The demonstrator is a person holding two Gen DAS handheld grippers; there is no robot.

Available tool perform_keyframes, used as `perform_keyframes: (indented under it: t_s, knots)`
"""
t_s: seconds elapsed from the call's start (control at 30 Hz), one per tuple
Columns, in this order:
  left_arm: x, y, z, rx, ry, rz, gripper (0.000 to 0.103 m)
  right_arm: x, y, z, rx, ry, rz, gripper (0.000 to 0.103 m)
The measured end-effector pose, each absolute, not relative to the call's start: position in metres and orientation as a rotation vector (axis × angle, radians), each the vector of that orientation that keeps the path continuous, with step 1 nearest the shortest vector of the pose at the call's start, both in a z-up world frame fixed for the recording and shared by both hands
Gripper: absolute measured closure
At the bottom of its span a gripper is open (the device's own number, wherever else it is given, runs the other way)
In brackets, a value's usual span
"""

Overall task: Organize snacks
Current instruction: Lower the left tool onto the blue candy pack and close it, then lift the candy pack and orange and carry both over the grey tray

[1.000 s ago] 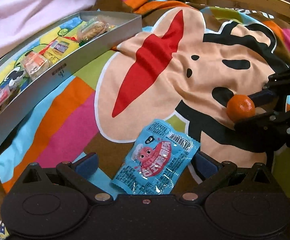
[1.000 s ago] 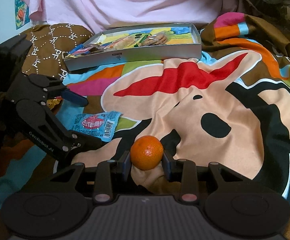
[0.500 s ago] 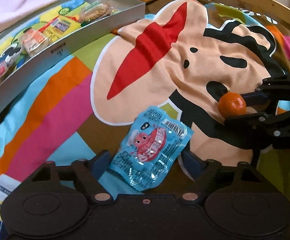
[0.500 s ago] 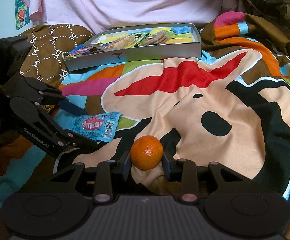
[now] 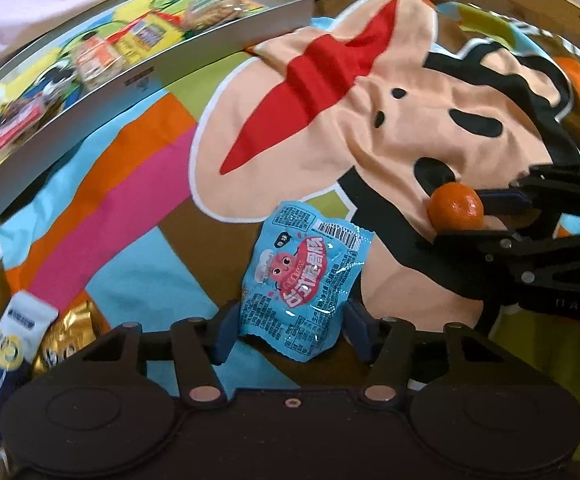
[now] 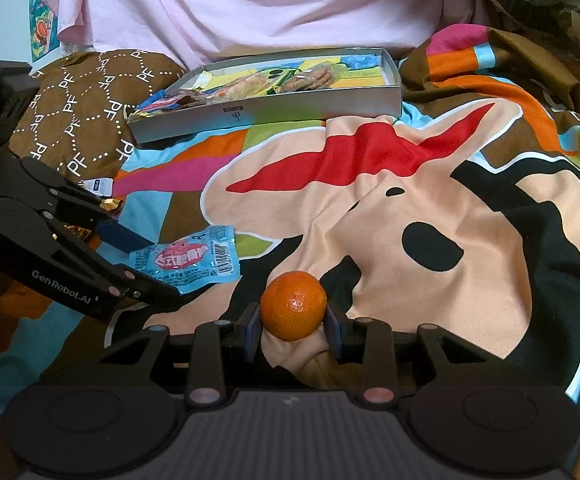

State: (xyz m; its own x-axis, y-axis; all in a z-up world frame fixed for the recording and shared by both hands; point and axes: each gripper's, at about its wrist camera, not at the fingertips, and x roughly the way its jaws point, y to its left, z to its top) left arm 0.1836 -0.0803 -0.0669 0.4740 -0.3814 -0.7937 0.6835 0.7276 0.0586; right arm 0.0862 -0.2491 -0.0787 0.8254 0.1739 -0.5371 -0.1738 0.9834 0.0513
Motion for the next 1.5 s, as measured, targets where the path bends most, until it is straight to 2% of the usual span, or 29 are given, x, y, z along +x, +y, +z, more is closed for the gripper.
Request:
perform_keyframes:
  t_s: [0.53,1.5]
  knots:
    - [0.145,-0.068,-0.067,0.203,0.840,-0.435,0.047,0.086,-0.247,-0.080,-0.015,0.568,0.178,0.065]
    - [0.142,-0.059,-0.066,0.100,0.839,-0.469,0.047,0.084,-0.234,-0.080,-0.078,0.553,0.119,0.065]
